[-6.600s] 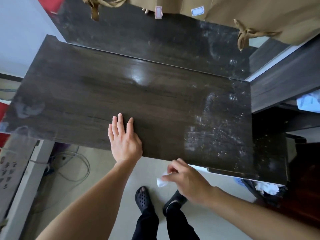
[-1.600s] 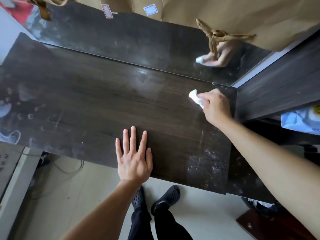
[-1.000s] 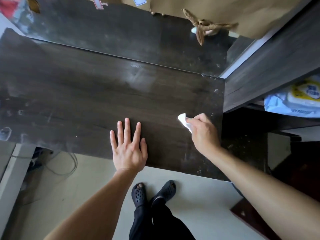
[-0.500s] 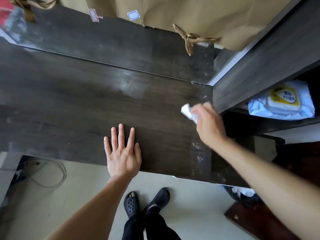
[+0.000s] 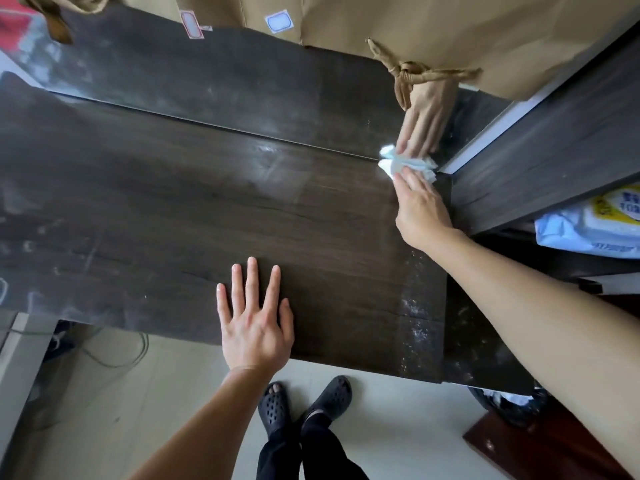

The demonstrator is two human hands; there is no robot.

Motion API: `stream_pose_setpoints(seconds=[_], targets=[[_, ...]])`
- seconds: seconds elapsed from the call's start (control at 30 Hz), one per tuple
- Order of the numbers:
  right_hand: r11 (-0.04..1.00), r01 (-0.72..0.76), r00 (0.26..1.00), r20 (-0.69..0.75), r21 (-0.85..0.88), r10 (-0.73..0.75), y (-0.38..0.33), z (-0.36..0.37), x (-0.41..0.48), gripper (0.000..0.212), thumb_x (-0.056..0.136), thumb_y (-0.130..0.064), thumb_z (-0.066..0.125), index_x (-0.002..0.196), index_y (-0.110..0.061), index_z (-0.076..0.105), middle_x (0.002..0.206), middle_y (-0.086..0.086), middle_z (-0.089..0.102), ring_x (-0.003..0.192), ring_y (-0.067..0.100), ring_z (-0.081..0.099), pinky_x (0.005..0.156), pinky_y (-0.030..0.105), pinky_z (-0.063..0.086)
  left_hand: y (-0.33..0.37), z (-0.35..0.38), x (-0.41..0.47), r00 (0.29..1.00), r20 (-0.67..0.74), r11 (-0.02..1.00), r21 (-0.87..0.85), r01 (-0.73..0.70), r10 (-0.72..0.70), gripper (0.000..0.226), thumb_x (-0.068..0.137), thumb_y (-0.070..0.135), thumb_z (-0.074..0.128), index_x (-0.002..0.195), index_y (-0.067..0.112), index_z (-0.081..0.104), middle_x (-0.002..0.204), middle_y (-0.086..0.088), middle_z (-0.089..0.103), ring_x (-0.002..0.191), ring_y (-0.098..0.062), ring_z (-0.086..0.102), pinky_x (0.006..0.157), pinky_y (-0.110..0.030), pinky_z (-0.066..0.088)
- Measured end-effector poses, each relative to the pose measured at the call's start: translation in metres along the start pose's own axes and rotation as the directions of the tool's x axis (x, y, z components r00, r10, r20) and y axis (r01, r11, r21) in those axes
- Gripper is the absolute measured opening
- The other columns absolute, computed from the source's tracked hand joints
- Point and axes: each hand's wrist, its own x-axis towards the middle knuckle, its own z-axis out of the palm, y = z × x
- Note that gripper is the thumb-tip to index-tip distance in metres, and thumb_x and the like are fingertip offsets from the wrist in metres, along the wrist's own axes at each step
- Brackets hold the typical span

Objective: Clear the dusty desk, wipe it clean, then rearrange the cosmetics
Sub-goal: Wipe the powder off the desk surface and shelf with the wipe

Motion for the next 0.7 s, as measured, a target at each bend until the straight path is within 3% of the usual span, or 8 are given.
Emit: stream_pose_setpoints(seconds=[0.17, 0.33, 0.5, 0.63, 0.7], targets=[[0.974, -0.164, 0.980, 0.088, -0.155, 0.179, 0.020, -0.018, 0.001, 0.047, 0.082, 0.004, 0.049, 0.128, -0.002, 0.042, 0.134, 0.020, 0.037, 0.122, 0.036, 0.039, 0.099, 0.042, 0.037, -0.002, -0.002, 0.001, 1.000, 0.018, 1.000, -0.013, -0.001, 0.001, 0.052, 0.092, 0.036, 0.038, 0.142, 0.022, 0.043, 0.154, -0.014, 0.028, 0.145, -0.033, 0.016, 0.117, -0.052, 0.012], [0.944, -0.236, 0.948, 0.157, -0.229, 0.275, 0.013, -0.033, 0.028, 0.063, 0.081, 0.004, 0.050, 0.138, -0.017, 0.037, 0.133, 0.019, 0.036, 0.117, 0.036, 0.047, 0.093, 0.046, 0.046, -0.002, -0.002, 0.003, 1.000, 0.019, 1.000, -0.015, -0.007, 0.008, 0.052, 0.092, 0.035, 0.040, 0.142, 0.022, 0.043, 0.154, -0.015, 0.028, 0.144, -0.035, 0.017, 0.116, -0.053, 0.013], [0.893, -0.132, 0.948, 0.209, -0.431, 0.241, 0.009, -0.030, 0.007, 0.044, 0.084, 0.000, 0.052, 0.128, -0.005, 0.049, 0.129, 0.020, 0.041, 0.114, 0.035, 0.049, 0.090, 0.041, 0.046, -0.003, -0.003, 0.000, 0.999, 0.038, 1.000, -0.025, -0.005, 0.006, 0.052, 0.093, 0.036, 0.038, 0.142, 0.021, 0.042, 0.154, -0.015, 0.027, 0.145, -0.034, 0.016, 0.117, -0.053, 0.012], [0.894, -0.128, 0.955, 0.190, -0.430, 0.228, 0.013, -0.022, 0.004, 0.057, 0.086, -0.001, 0.051, 0.137, 0.008, 0.029, 0.138, 0.024, 0.031, 0.125, 0.036, 0.036, 0.102, 0.038, 0.036, -0.001, -0.004, 0.002, 0.999, 0.046, 0.999, -0.034, -0.002, 0.004, 0.052, 0.093, 0.036, 0.038, 0.142, 0.021, 0.043, 0.154, -0.015, 0.026, 0.145, -0.034, 0.016, 0.117, -0.053, 0.012], [0.891, -0.141, 0.965, 0.139, -0.432, 0.220, 0.006, -0.023, 0.009, 0.057, 0.087, -0.003, 0.050, 0.136, 0.013, 0.027, 0.137, 0.028, 0.034, 0.125, 0.037, 0.036, 0.105, 0.038, 0.033, -0.002, -0.004, 0.002, 0.999, 0.040, 0.999, -0.034, -0.009, 0.010, 0.051, 0.093, 0.036, 0.038, 0.142, 0.021, 0.043, 0.154, -0.014, 0.026, 0.145, -0.034, 0.016, 0.117, -0.052, 0.011]])
